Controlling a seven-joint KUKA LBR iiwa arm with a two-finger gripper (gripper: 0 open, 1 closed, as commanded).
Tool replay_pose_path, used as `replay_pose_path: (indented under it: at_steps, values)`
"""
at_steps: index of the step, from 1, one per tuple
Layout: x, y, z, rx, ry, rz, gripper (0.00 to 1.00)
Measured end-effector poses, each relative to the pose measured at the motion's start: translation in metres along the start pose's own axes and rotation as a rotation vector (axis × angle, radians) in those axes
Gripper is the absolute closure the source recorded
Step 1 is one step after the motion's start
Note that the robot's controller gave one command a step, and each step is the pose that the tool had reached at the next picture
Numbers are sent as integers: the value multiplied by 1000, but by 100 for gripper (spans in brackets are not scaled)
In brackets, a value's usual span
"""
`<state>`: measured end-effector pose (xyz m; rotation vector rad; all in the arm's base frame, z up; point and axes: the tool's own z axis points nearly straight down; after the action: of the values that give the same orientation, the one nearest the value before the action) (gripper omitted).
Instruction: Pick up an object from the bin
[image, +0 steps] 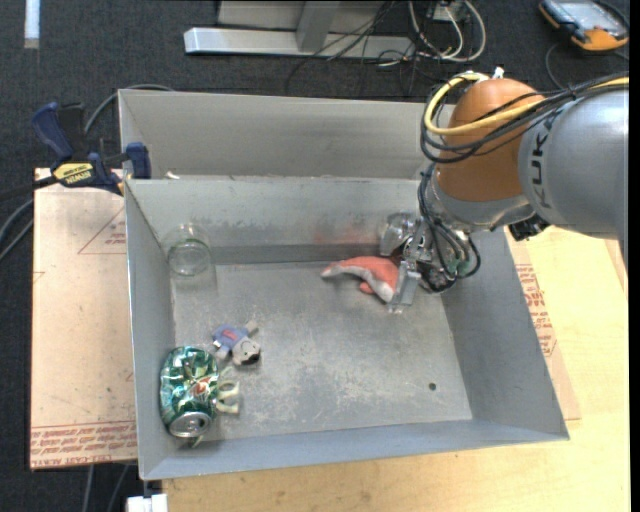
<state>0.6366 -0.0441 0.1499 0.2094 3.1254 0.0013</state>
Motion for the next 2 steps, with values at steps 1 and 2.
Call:
replay_pose_path:
  at_steps: [1, 2]
  values:
    - [20, 15, 66, -4, 9, -153, 0]
    - [9, 8, -25, -1, -1, -79, 0]
